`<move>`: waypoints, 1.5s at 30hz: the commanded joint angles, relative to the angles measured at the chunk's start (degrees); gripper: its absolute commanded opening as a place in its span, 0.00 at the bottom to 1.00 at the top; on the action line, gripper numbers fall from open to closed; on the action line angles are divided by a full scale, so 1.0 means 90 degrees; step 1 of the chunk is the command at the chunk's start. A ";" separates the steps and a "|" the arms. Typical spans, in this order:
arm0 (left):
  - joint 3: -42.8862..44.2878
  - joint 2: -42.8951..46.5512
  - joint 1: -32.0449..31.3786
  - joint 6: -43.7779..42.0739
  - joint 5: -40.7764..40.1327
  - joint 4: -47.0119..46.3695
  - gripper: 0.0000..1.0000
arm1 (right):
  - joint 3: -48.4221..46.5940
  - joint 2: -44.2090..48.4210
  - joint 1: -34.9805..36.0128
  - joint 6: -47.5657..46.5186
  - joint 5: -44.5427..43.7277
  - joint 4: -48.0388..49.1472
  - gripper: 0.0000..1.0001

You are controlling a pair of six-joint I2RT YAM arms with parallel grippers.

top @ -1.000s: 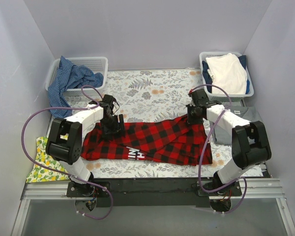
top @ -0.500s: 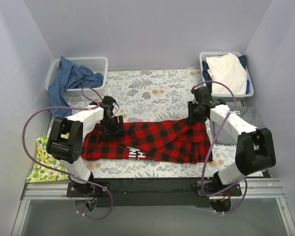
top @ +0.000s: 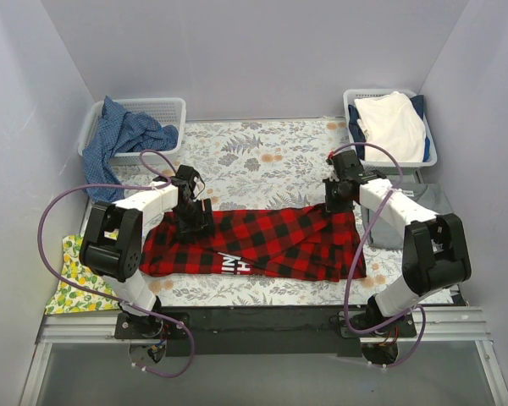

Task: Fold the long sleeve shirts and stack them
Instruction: Fold the shirt

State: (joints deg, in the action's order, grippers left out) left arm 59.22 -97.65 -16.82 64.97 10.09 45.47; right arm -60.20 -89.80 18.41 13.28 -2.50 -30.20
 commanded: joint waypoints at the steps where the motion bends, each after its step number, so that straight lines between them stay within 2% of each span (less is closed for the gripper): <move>1: -0.0486 -0.0322 -0.0006 -0.0100 -0.0349 -0.0150 0.65 | -0.0156 0.0757 -0.0219 -0.0040 -0.0103 -0.0394 0.01; 5: -0.0526 -0.0332 -0.0006 -0.0139 -0.0408 -0.0170 0.58 | -0.0215 0.1178 -0.0493 -0.0215 0.0111 -0.0804 0.01; 10: -0.0486 -0.0303 -0.0006 -0.0217 -0.0486 -0.0092 0.54 | -0.0138 0.1150 -0.0620 -0.0401 0.0239 -0.1332 0.01; 19: -0.0399 -0.0274 -0.0006 -0.0207 -0.0505 -0.0004 0.54 | 0.1122 0.0974 -0.0620 -0.0196 0.0649 -0.0835 0.04; 22: -0.0272 -0.0196 0.0004 -0.0207 -0.0554 0.0094 0.56 | 0.1308 0.0944 -0.0620 -0.0069 0.0610 -0.0864 0.22; 23: -0.0243 -0.0128 -0.0006 -0.0197 -0.0554 0.0123 0.59 | 0.1328 0.0973 -0.0630 -0.0021 0.0542 -0.0902 0.36; 25: -0.0087 -0.0059 -0.0006 -0.0149 -0.0564 0.0211 0.63 | 0.1289 0.1139 -0.0620 0.0097 0.0387 -0.0932 0.50; 26: -0.0018 -0.0010 -0.0006 -0.0149 -0.0564 0.0240 0.65 | 0.1250 0.1217 -0.0630 0.0126 0.0318 -0.0942 0.62; 28: 0.0206 0.0097 0.0004 -0.0119 -0.0574 0.0357 0.68 | 0.1046 0.1402 -0.0630 0.0194 -0.0031 -0.0922 0.68; 32: 0.0587 0.0205 0.0004 -0.0109 -0.0681 0.0562 0.70 | 0.0548 0.1520 -0.0620 0.0146 -0.0191 -0.0835 0.69; 37: 0.0773 0.0410 0.0003 -0.0129 -0.0701 0.0758 0.70 | 0.0303 0.1511 -0.0591 0.0058 0.0238 -0.0572 0.67; 40: 0.0725 0.0449 -0.0006 -0.0119 -0.0672 0.0807 0.70 | 0.0410 0.1472 -0.0542 0.0048 0.0239 -0.0542 0.65; 43: 0.0608 0.0488 0.0003 -0.0109 -0.0681 0.0797 0.71 | 0.0683 0.1443 -0.0542 0.0175 0.0084 -0.0599 0.54; 45: 0.0559 0.0488 0.0004 -0.0090 -0.0681 0.0787 0.71 | 0.0907 0.1481 -0.0542 0.0340 -0.0180 -0.0892 0.54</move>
State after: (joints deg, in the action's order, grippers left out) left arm 64.64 -96.51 -16.99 64.34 5.04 51.90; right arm -54.81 -77.19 13.32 14.63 -1.06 -35.83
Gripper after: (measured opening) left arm 0.705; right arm 0.546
